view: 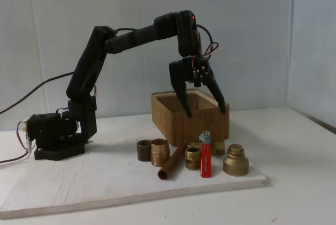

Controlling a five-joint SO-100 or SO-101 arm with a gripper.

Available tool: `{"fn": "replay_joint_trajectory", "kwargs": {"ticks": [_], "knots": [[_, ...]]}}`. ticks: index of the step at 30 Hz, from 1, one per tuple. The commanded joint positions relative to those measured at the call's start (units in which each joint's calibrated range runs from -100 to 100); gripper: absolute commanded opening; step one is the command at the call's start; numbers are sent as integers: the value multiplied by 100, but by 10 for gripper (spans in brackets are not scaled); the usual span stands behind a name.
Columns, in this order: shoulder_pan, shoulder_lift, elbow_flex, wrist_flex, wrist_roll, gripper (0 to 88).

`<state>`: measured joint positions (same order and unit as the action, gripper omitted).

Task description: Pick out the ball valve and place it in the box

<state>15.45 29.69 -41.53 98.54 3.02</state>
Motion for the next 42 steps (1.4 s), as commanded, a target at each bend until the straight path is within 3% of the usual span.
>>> {"fn": "replay_joint_trajectory", "kwargs": {"ticks": [1, 17, 26, 42], "knots": [[12, -48, -34, 43, 34, 288], [270, 698, -97, 26, 298, 288], [71, 816, -449, 51, 283, 163], [145, 893, -576, -276, 283, 161]]}}
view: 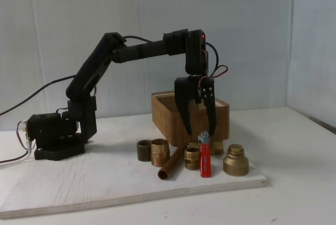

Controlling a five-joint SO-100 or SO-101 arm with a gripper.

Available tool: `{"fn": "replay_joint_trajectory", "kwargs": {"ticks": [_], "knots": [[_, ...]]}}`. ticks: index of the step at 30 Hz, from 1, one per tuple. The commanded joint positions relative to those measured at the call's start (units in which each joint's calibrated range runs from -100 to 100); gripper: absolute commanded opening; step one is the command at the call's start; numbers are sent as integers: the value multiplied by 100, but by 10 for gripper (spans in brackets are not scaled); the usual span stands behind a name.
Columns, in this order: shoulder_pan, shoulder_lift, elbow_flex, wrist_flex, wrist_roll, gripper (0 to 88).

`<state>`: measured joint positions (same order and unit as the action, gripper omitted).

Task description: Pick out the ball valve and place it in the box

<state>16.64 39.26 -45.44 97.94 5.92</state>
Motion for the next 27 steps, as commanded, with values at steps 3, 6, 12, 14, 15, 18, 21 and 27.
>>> {"fn": "replay_joint_trajectory", "kwargs": {"ticks": [3, 6, 12, 14, 15, 18, 21, 27], "knots": [[93, 88, -104, -491, -7, 161], [93, 207, -104, -560, 9, 161], [56, 283, -95, -474, -2, 161], [56, 283, -95, -474, -2, 161], [63, 275, -95, -474, -2, 160], [63, 249, -95, -474, -2, 151], [63, 249, -95, -474, -2, 135], [56, 275, -95, -474, -2, 34]]}}
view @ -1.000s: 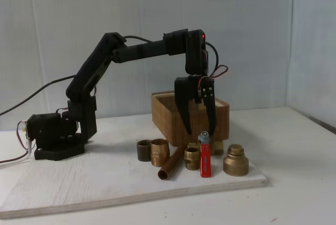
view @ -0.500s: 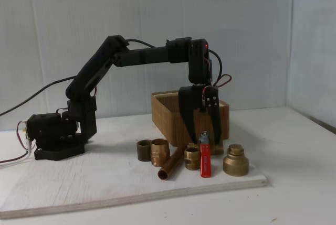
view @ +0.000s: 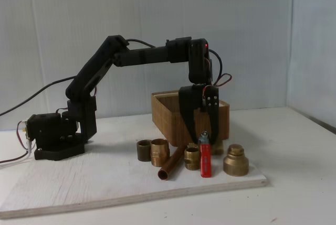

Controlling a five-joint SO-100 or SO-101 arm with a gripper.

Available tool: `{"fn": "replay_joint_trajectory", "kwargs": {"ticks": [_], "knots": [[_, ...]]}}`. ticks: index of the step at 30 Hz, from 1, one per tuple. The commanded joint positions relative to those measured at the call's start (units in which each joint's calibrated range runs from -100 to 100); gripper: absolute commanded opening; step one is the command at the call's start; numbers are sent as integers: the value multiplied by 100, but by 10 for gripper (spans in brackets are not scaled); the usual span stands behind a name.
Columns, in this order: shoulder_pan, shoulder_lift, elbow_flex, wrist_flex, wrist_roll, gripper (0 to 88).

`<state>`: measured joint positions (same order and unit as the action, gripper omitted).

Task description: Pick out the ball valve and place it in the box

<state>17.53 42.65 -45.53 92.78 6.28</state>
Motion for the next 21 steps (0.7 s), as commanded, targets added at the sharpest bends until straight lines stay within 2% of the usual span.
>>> {"fn": "replay_joint_trajectory", "kwargs": {"ticks": [1, 12, 17, 21], "knots": [[-33, -64, -86, 42, -38, 25], [-62, -141, -113, 42, -38, 16], [-62, -124, -1025, 602, -38, 16], [-62, -132, -1458, 653, -38, 15]]}}
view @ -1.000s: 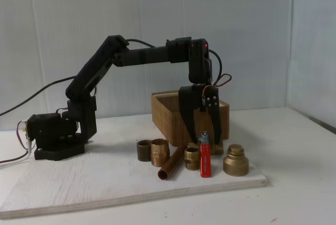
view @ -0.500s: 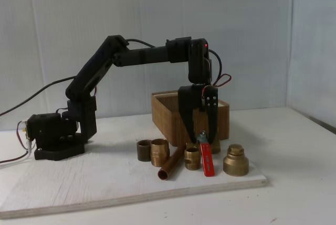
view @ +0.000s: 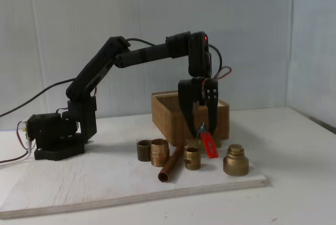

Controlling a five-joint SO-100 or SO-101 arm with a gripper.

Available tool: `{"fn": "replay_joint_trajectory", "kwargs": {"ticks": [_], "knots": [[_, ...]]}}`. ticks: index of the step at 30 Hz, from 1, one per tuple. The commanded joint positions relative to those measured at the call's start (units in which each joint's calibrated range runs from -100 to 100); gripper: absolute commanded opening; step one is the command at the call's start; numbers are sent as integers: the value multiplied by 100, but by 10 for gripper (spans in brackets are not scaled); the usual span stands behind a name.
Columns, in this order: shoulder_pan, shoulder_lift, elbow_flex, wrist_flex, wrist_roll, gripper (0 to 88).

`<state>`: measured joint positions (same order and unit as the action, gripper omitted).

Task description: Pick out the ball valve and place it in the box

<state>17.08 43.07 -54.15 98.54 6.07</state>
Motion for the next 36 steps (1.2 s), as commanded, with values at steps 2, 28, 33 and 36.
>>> {"fn": "replay_joint_trajectory", "kwargs": {"ticks": [2, 28, 33, 36], "knots": [[-3, -174, -650, 69, -17, 15], [-380, -183, -3240, 69, -338, 19], [-424, -183, -4350, 69, -364, 16], [-512, -395, -4440, 60, -359, 19]]}}
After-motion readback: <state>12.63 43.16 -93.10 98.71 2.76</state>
